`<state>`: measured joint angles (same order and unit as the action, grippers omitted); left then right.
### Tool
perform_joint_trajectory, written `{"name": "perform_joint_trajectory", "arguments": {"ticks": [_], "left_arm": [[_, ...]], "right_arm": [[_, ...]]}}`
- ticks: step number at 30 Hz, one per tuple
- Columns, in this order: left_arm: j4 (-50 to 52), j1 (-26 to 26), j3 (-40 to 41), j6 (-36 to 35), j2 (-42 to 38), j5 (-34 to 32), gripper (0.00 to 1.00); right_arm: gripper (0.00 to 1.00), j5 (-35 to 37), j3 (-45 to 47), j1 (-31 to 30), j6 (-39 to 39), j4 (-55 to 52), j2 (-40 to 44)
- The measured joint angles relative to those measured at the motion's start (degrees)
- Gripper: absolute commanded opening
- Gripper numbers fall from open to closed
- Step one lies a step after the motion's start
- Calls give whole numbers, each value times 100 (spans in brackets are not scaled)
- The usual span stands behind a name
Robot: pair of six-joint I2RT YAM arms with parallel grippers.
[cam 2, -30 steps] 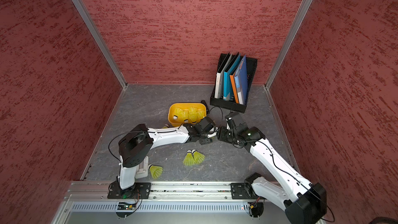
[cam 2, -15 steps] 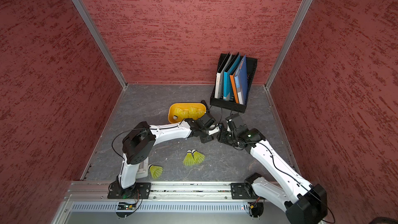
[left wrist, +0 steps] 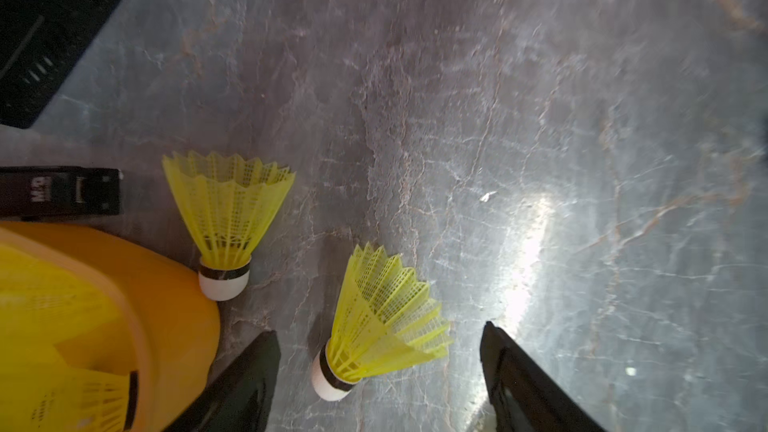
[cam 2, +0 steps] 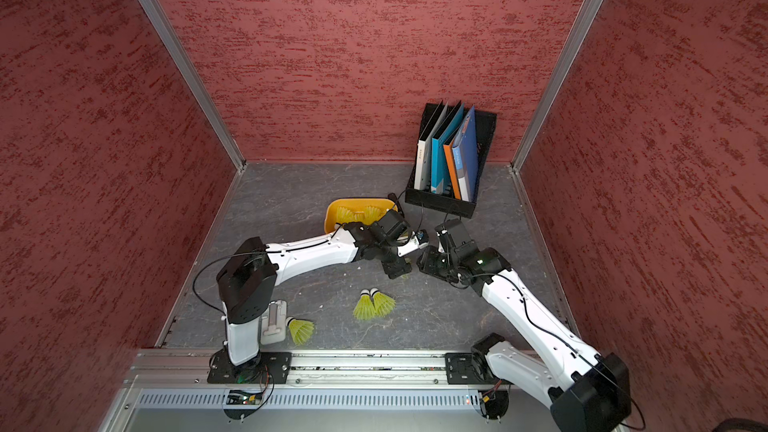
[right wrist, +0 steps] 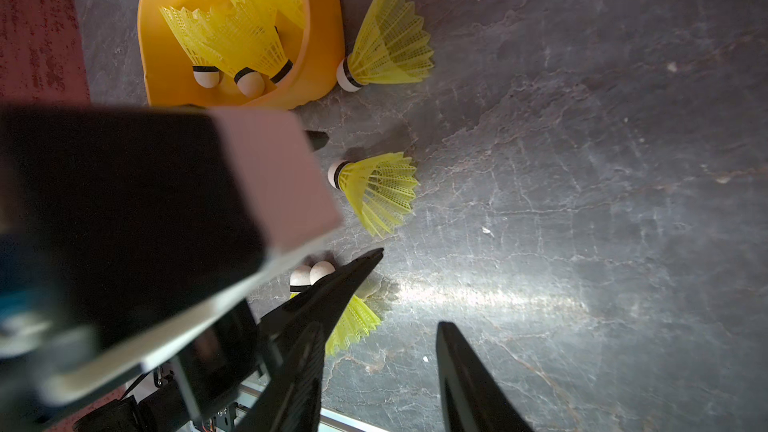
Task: Put the shuttlecocks into the storage box
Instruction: Pick up the shuttlecock at the center of the board.
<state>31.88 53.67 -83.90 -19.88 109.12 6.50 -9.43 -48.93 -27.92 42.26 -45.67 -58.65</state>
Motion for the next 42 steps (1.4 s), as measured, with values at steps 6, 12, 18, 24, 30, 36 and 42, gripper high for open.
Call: {"name": "perform_joint_trajectory", "arguments": {"ticks": [6, 12, 18, 24, 30, 36, 42], "left_arm": [[-81, -337, 557, 85, -704, 354, 72], [-269, -778, 1429, -463, -949, 446, 63], [-741, -728, 1862, -1010, -896, 420, 58], [-1224, -765, 1871, -1360, -778, 778, 49], [-1519, -879, 1875, -1661, -601, 1287, 41], [-1403, -938, 1878, -1996, -485, 1567, 44], [-1329, -964, 1965, -2201, -485, 1552, 54]], "right_arm": [[45, -57, 247, 2, 122, 205, 87], [45, -227, 533, 2, 197, 398, 76], [45, -291, 535, 2, 188, 492, 52], [46, -293, 503, 2, 120, 417, 50], [46, -345, 306, 2, -31, 332, -57], [47, -667, 271, 2, -39, 472, -245], [56, -839, 481, -83, 118, 898, -299]]}}
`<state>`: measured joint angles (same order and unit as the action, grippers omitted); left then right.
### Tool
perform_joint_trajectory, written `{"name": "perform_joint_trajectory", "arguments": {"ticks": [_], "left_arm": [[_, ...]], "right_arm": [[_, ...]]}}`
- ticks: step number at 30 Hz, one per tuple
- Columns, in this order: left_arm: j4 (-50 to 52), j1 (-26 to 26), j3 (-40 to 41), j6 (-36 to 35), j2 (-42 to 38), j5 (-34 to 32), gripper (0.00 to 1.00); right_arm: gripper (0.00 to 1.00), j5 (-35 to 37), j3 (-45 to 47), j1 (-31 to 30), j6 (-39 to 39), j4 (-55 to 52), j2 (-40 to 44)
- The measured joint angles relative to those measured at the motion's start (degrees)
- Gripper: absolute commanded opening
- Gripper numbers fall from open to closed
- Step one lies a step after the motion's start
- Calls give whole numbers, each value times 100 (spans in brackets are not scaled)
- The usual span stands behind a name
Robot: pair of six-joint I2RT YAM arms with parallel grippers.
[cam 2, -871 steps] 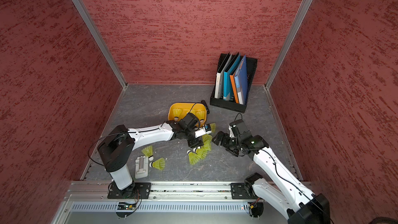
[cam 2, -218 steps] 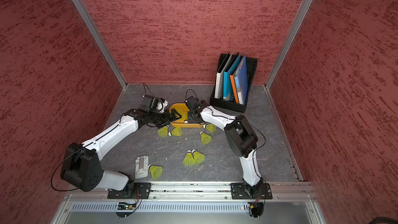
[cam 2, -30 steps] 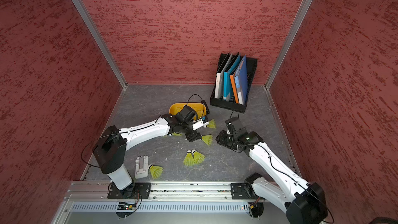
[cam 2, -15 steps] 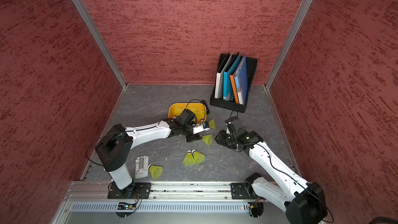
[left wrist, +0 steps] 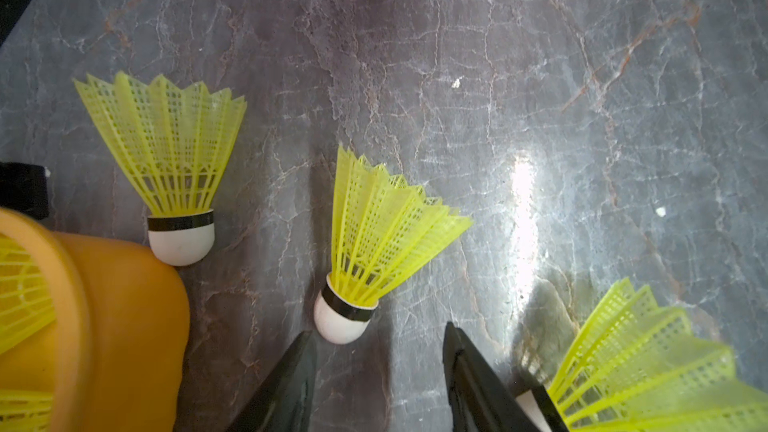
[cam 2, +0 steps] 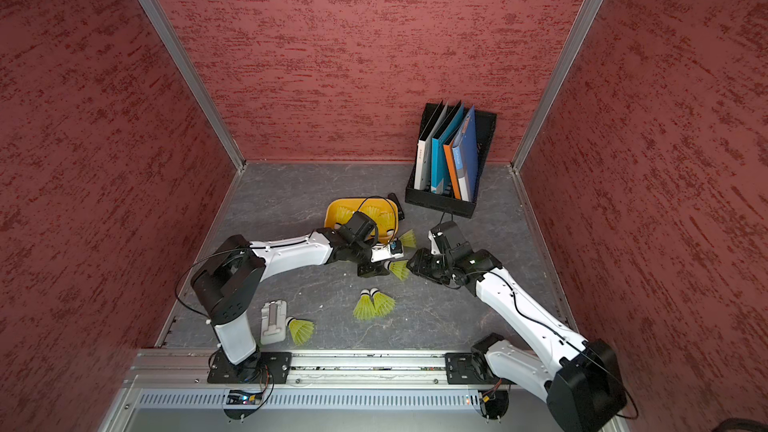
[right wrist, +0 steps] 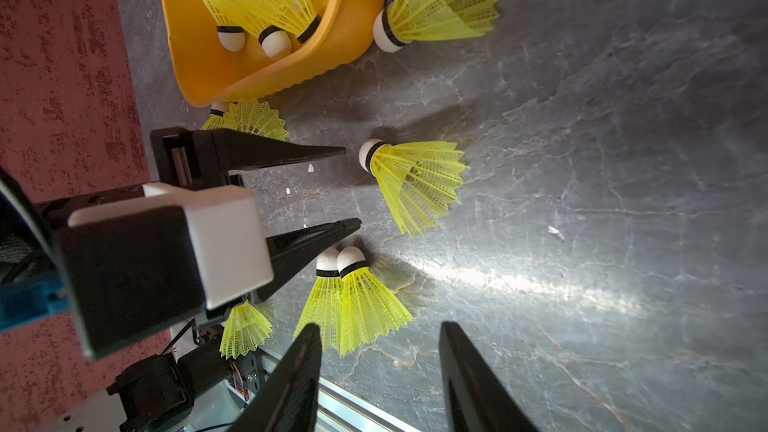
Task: Put the shuttlecocks into the storage box
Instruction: Pick up the shuttlecock at the center of the board.
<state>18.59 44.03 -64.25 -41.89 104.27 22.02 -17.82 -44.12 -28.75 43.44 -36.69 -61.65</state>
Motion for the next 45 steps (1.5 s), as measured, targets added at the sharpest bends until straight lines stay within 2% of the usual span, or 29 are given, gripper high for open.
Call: {"name": "perform_joint_trajectory", "arguments": {"ticks": [5, 13, 15, 18, 19, 20, 26, 40, 45], "left_arm": [[-48, 2, 17, -46, 55, -155, 56], [-118, 24, -101, -142, 431, -369, 56], [-160, 39, -129, -153, 496, -411, 56], [-199, 72, -229, -164, 599, -439, 56], [-210, 85, -275, -166, 629, -448, 56], [-219, 94, -313, -168, 654, -452, 56], [-304, 111, -402, -173, 721, -448, 54], [-295, 120, -402, -136, 730, -391, 33], [-306, 138, -487, -138, 824, -372, 33]], "right_arm": [[64, 11, 232, -76, 116, 264, -11], [65, 22, 376, -79, 179, 304, 164], [68, 24, 376, -79, 184, 302, 199], [78, 26, 374, -79, 214, 282, 208], [94, 26, 374, -79, 216, 264, 210], [98, 31, 374, -79, 236, 249, 219], [99, 81, 372, -79, 221, 101, 409], [99, 212, 313, -76, 221, 37, 382], [98, 258, 313, -79, 223, 17, 393]]}}
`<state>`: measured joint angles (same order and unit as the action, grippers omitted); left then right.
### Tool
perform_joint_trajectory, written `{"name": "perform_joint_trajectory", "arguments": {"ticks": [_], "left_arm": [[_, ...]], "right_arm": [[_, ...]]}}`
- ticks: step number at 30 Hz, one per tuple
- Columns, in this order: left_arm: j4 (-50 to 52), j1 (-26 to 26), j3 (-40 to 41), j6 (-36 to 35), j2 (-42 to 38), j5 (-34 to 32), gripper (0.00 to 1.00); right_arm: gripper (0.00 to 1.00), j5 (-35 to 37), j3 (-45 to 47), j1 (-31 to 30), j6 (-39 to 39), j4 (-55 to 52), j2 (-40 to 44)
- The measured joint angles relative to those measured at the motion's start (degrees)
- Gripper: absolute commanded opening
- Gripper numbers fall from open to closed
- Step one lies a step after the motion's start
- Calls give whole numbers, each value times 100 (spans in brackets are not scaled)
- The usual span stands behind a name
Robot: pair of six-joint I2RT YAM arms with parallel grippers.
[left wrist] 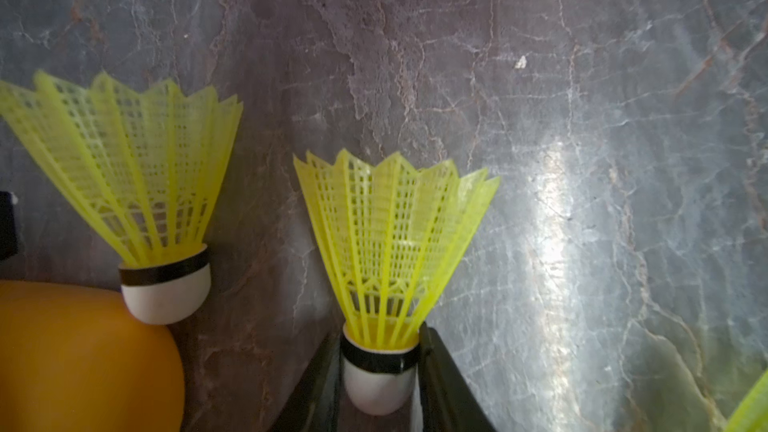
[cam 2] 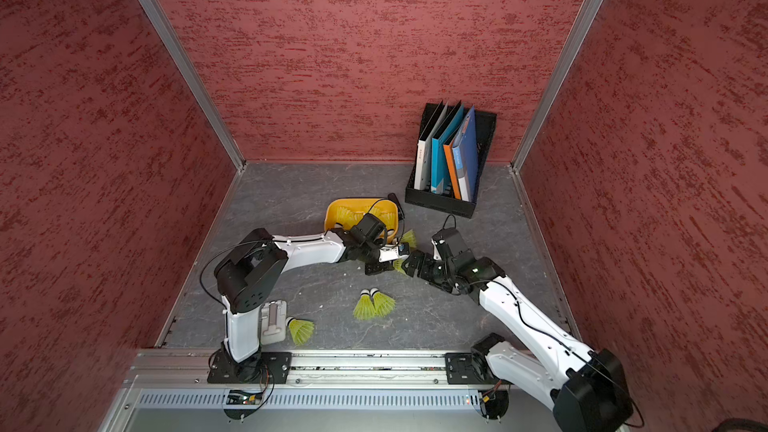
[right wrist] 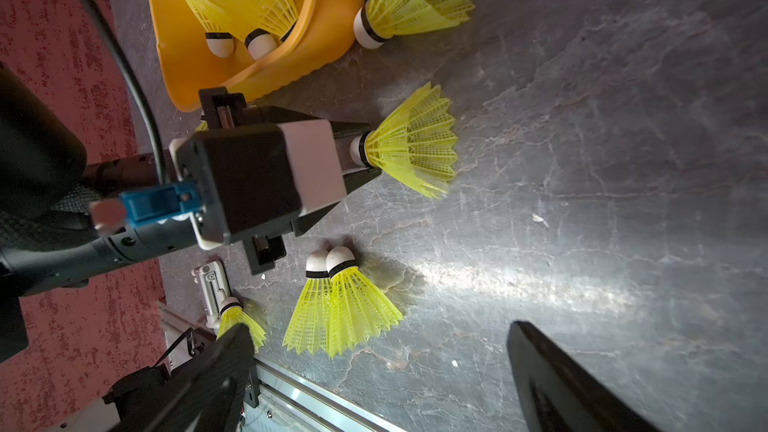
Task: Put the shuttlecocks into the storage box
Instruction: Pick up the shuttlecock at the center of the board.
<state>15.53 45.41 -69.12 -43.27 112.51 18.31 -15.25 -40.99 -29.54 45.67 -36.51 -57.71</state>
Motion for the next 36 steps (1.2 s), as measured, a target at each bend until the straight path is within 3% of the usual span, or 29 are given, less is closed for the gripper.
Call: {"name": "perform_joint_trajectory", "arguments": {"ticks": [4, 14, 19, 29, 36], "left_arm": [[2, 4, -7, 7, 4, 0, 32], [0, 79, -9, 127, 0, -48, 17], [168, 138, -9, 476, -125, -55, 17], [221, 507, 151, 2046, -1421, -173, 17], [199, 173, 291, 3471, -2277, -546, 17]], "right_arm": [[98, 4, 0, 0, -2, -33, 9], [98, 33, -72, 2, -7, -109, 68], [98, 129, -85, 2, -68, -125, 195], [98, 555, -361, 2, -562, -81, 944], [98, 643, -682, 2, -920, 286, 581]]}}
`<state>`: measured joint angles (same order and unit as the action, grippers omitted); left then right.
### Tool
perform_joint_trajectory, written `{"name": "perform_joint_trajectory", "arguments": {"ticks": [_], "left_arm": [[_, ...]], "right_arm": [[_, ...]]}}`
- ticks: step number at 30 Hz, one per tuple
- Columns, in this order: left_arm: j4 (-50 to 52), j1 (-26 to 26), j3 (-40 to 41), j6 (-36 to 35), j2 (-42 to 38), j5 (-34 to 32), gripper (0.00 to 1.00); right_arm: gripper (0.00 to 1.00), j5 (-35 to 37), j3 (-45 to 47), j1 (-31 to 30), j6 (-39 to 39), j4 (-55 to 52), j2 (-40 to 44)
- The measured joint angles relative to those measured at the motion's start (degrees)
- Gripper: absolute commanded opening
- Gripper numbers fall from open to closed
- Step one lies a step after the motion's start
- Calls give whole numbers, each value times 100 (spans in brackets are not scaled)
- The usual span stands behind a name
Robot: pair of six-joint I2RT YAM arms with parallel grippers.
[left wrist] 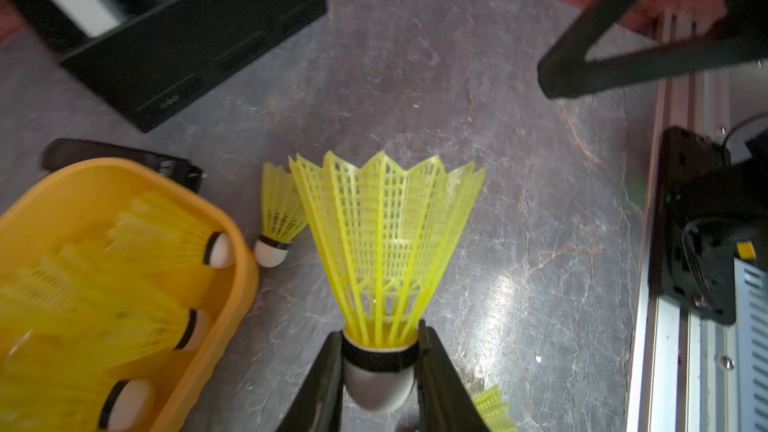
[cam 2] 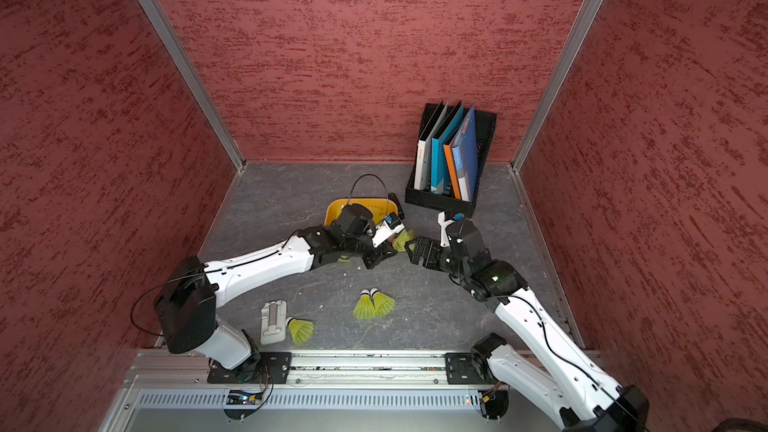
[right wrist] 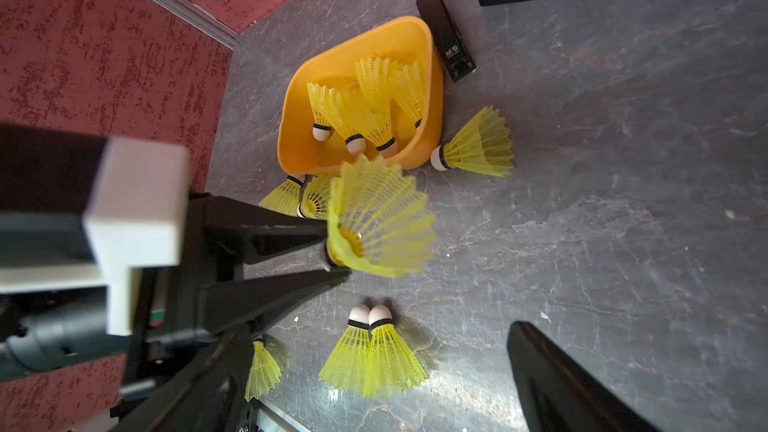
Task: Put the shuttlecocks into the storage box
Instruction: Pick up the shuttlecock at the center of the board, then place the shuttlecock in the storage box.
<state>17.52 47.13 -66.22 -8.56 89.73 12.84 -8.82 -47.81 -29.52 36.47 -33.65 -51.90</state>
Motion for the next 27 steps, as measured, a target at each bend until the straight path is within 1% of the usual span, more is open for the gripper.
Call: {"name": "perform_joint_trajectory", "arguments": {"ticks": [3, 6, 10, 15, 19, 23, 27], "left_arm": [[-11, -367, 114, 605, -295, -186, 17], [-13, -789, 289, 1196, -476, -345, 17], [72, -1285, 492, 1919, -522, -511, 16], [245, -1683, 588, 2616, -487, -651, 15], [315, -1832, 588, 3047, -323, -765, 15], [385, -1888, 588, 3357, -9, -879, 15], [560, -1902, 459, 3556, 343, -1003, 13]], "right_arm": [[98, -66, -179, 0, -160, 164, -581], [97, -186, -542, -7, -369, 254, -1349], [97, -293, -1244, -76, -623, 280, -2347], [98, -358, -1954, -221, -824, 317, -3171], [98, -398, -2149, -315, -894, 356, -3429], [98, -426, -2151, -345, -931, 352, -3445], [98, -450, -2151, -345, -949, 354, -3445]]}}
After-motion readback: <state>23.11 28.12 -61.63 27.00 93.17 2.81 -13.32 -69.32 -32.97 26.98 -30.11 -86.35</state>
